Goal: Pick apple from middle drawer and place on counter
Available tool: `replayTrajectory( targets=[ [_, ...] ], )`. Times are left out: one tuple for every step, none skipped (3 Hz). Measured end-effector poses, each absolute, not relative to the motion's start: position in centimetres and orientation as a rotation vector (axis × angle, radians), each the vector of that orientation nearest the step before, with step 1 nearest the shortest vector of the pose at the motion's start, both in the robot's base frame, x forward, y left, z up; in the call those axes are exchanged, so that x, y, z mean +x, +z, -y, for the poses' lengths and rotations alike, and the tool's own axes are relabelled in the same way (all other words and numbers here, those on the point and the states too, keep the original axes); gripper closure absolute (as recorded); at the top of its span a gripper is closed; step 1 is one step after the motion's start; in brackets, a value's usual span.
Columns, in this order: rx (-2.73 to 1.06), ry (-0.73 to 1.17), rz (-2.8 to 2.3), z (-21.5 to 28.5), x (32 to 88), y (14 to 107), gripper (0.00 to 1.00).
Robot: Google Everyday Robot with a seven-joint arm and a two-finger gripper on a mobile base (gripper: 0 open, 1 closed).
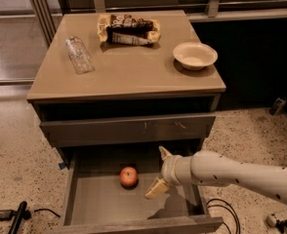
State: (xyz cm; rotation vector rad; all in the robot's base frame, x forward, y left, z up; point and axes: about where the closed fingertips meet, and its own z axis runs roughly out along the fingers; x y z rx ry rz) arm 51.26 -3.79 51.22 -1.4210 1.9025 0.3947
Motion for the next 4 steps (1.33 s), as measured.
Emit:
replayTrajectory(
  targets=[
    [-1.421,0.395,-1.902,3.8,51.3,51.2,0.00],
    [-1.424,0.376,-1.904,3.5,51.0,51.4,0.00],
    [-1.434,0.397,-1.908,1.7,51.5,49.9,0.00],
    [-1.456,0.453,-1.902,-0.9,51.9,47.7,0.00]
  ],
)
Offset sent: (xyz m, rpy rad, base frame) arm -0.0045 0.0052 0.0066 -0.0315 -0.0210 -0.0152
